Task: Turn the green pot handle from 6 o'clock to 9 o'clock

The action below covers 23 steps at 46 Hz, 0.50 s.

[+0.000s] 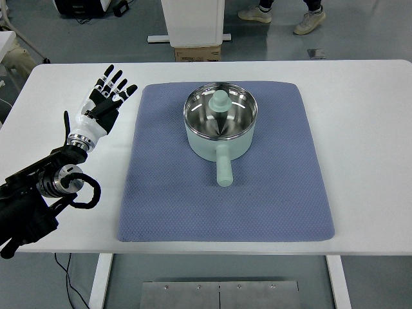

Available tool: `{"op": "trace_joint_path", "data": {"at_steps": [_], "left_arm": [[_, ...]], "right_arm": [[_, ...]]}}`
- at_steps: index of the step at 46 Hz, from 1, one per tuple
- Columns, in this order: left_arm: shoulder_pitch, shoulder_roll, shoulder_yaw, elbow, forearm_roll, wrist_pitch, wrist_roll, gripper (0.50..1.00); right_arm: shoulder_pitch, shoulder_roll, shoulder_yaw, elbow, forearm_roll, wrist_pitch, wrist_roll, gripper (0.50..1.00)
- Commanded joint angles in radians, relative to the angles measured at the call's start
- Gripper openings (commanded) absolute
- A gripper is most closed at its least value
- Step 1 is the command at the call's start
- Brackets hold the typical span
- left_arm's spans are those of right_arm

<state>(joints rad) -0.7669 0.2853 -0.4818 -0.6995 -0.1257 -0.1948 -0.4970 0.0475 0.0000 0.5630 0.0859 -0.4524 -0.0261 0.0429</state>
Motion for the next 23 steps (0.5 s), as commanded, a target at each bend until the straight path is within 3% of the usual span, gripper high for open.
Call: {"op": "trace_joint_path", "data": {"at_steps": [1, 23], "left_arm": [[0.000, 0.000, 0.000, -0.002, 0.000, 0.000, 0.000, 1.000], [0.003, 0.000, 0.000, 0.000, 0.000, 0.000, 0.000, 1.000]], "right_arm": [[0.000, 0.000, 0.000, 0.000, 0.000, 0.000, 0.000, 1.000], [0.000, 0.000, 0.000, 0.000, 0.000, 0.000, 0.000, 1.000]]}}
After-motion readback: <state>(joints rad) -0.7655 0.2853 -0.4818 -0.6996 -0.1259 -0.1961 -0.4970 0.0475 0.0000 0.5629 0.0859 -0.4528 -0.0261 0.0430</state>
